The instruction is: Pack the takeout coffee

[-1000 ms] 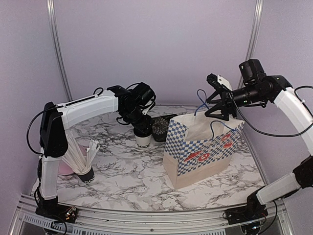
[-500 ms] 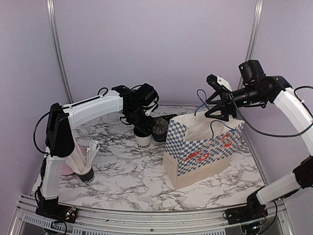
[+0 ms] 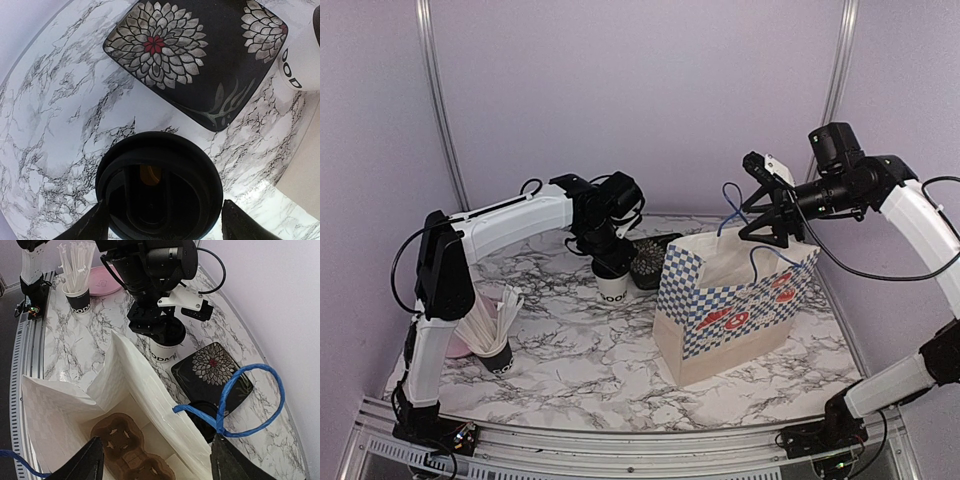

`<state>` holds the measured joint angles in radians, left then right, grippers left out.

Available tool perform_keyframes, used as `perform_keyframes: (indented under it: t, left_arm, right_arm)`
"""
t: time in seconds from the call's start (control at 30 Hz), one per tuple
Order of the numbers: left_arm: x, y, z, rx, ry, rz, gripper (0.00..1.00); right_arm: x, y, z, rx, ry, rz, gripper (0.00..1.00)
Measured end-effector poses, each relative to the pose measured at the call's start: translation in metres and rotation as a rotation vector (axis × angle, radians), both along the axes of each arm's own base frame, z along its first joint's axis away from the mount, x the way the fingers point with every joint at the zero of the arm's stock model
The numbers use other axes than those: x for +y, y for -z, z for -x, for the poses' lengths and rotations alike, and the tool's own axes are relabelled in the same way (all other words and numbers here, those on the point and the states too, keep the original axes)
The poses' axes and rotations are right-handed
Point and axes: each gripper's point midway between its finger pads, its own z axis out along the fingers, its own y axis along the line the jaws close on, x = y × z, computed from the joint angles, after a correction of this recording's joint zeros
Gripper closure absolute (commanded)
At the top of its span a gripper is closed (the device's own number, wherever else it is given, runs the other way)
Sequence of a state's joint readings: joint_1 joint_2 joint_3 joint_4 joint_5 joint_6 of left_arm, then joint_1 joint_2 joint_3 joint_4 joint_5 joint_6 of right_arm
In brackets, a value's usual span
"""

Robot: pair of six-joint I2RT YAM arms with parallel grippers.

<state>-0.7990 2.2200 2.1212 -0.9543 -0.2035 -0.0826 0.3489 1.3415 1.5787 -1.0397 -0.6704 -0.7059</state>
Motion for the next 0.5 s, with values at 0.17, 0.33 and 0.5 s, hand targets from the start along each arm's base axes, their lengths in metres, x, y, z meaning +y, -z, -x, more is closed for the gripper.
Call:
perform_keyframes:
  t: [0.17,0.33,0.5]
  left_arm:
    - [-0.0004,-0.0020,-0.0016,-0.006,-0.001,0.001,0.18]
    - [-0.0003,-0.0023,-0.0020,-0.007,-0.001,0.001,0.18]
    - [-0.0006,-0.0036,-0.0052,-0.003,-0.003,0.015,0.20]
  right_arm:
    - [0.0000,0.0006,0.0000,0.002,0.000,0.000,0.29]
    - [-0.0001,0.0024,0.0003,0.006,0.000,0.002,0.29]
    - [-0.0001,0.0025,0.0004,0.006,0.000,0.002,0.29]
